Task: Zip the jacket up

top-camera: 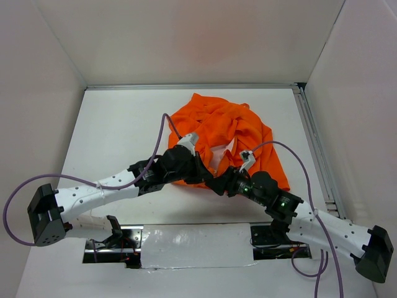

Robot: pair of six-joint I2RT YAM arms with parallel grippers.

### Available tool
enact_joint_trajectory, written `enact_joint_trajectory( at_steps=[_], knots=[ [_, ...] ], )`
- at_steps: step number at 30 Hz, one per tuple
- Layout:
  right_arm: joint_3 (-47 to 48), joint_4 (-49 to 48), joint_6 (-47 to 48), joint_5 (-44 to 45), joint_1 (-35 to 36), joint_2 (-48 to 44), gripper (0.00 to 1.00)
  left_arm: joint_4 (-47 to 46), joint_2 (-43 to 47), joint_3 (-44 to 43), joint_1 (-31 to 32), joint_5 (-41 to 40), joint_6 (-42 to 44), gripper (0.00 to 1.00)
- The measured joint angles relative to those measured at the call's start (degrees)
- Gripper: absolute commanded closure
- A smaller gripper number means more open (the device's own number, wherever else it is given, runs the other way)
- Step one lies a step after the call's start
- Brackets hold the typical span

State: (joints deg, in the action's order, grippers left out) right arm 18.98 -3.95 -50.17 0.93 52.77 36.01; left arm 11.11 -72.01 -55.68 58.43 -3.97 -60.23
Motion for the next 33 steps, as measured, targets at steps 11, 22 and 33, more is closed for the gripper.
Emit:
enact_joint_trajectory(
  at_steps=[11, 22, 33],
  knots=[
    [-1.75, -1.49, -0.33, 2.97, 0.13, -2.25, 0.49, -0.04, 0.11, 0.0, -0.17, 0.22, -0.26, 1.0],
    [-2.73, -4.24, 0.48, 3.91, 0.52, -2.25, 0.79, 0.0, 0.48, 0.13, -0.44, 0.26, -1.68, 1.0],
    [-2.23, -1.36, -0.17, 4.15, 1.11, -4.96, 1.0, 1.7, 0.5, 0.72, -0.17, -0.39, -3.08, 1.0]
  ],
)
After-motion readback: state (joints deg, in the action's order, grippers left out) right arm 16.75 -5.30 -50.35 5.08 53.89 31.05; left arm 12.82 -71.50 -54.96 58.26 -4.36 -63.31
